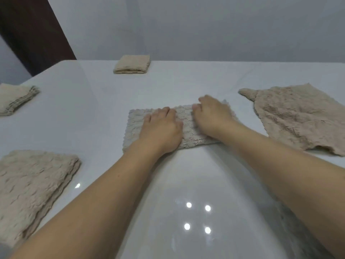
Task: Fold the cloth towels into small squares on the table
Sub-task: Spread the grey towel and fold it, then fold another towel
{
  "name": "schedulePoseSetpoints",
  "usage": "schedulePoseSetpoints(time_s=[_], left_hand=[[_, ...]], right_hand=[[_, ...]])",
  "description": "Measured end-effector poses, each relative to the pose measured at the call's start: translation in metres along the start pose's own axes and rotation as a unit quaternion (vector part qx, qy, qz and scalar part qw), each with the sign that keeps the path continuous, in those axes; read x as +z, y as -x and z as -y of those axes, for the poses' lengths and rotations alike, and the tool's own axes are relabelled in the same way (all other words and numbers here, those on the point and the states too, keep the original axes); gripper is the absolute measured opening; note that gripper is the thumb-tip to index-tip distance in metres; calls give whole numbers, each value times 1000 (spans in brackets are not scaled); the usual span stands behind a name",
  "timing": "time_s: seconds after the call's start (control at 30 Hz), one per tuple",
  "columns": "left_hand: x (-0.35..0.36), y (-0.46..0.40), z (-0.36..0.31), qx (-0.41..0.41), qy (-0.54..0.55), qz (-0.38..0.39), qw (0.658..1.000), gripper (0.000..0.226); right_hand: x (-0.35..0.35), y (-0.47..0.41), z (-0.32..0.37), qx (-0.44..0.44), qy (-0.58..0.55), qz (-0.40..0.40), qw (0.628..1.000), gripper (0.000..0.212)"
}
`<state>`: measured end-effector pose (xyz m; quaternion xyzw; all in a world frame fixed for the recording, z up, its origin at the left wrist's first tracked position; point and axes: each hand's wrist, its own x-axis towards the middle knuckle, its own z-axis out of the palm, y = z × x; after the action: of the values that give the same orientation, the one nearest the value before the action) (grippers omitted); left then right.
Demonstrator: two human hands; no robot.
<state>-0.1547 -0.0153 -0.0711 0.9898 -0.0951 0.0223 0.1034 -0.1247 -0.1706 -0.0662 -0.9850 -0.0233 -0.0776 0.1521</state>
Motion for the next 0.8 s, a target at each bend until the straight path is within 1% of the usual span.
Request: schedulePoseSetpoints(time_s=[0.03,0.1,0.13,0.23,0.27,0.3,0.33,0.37,0.4,0.43,0.5,0.57,0.67,0.73,0.8], left_hand=[[5,1,4,-2,-3,8,1000,56],[7,7,16,2,-8,8,1000,60],[6,11,25,0,-16,8,1000,61],[-1,24,60,-41,-32,23,998,63],[-5,27,67,-60,-44,36,997,64],[-9,28,69,-76,-63,46,994,64],[-13,26,66,-85,-78,43,992,64],[-16,22,57,-81,-78,23,993,64],[-17,16,45,-69,-60,-4,996,62],[-17,11,31,-53,-34,-18,998,61],[-9,7,11,-16,-5,2,1000,59],[2,10,10,2,-9,27,1000,60],[0,17,37,-18,-24,39,999,61],[-9,22,51,-63,-50,50,995,63],[-16,22,48,-96,-88,36,991,63]], right_hand=[[7,5,-4,-13,33,34,999,52],[8,8,-17,-32,64,61,996,57],[5,8,-25,-27,71,73,994,58],[-10,4,-44,38,112,109,987,61],[-15,3,-45,51,145,106,982,62],[-20,4,-42,45,175,89,980,62],[-22,6,-35,18,185,63,981,61],[-22,9,-24,-21,169,44,984,60],[-21,13,-14,-57,140,43,988,59],[-17,17,-7,-79,108,58,989,58],[-6,25,-5,-87,80,103,988,58],[-3,23,-18,-81,89,113,986,58],[-14,13,-40,-37,143,138,979,60],[-26,5,-49,-4,191,146,971,62],[-34,1,-43,-22,194,122,973,61]])
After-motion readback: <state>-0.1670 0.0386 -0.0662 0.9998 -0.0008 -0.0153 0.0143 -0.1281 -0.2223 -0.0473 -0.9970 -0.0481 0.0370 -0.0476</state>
